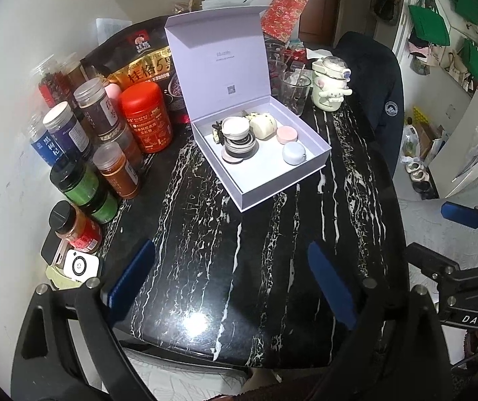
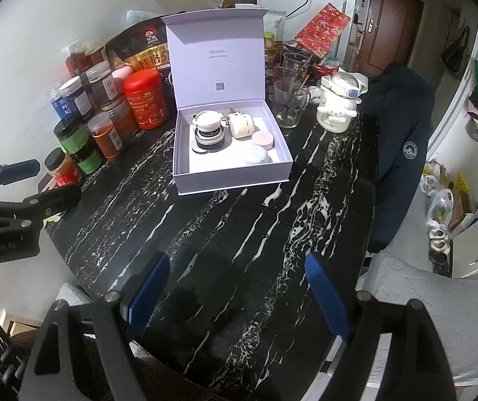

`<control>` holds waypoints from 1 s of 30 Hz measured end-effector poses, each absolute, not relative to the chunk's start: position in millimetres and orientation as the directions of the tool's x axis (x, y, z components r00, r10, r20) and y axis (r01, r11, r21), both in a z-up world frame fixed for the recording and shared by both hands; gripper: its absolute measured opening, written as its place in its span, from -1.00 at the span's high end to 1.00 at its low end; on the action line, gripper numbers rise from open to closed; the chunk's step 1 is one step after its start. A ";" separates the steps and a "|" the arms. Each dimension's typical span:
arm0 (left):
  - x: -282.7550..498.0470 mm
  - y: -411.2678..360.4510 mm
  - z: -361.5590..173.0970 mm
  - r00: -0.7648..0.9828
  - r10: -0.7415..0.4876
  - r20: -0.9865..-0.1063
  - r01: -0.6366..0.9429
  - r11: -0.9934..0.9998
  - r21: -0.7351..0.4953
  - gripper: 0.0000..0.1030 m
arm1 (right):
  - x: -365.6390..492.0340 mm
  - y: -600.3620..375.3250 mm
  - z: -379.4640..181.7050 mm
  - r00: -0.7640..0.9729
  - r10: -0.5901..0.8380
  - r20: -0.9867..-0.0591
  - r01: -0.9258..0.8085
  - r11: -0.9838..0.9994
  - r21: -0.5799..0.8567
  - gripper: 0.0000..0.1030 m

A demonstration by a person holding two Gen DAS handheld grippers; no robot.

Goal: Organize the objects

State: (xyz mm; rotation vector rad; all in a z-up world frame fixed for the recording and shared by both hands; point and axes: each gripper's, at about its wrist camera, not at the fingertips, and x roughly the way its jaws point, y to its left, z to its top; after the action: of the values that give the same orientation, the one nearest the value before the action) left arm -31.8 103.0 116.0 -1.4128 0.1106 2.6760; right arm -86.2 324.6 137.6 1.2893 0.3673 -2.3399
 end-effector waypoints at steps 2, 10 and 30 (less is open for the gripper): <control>-32.0 101.3 115.1 -0.557 0.069 -0.827 -0.131 -0.991 0.006 -0.82 | -85.6 324.4 137.8 -0.468 -0.248 -0.848 0.497 -0.867 -0.021 -0.64; -31.2 100.1 115.0 -0.554 0.080 -0.829 -0.137 -0.991 -0.004 -0.83 | -86.2 325.4 136.5 -0.461 -0.241 -0.854 0.496 -0.868 -0.023 -0.64; -29.8 97.9 111.3 -0.541 0.071 -0.838 -0.128 -0.992 -0.002 -0.87 | -85.6 320.3 134.0 -0.452 -0.248 -0.857 0.509 -0.860 -0.020 -0.64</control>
State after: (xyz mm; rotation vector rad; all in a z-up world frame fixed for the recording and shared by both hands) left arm -29.8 97.9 111.4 -1.4421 0.0904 2.6613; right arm -85.6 320.2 134.0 1.3033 0.3820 -2.3193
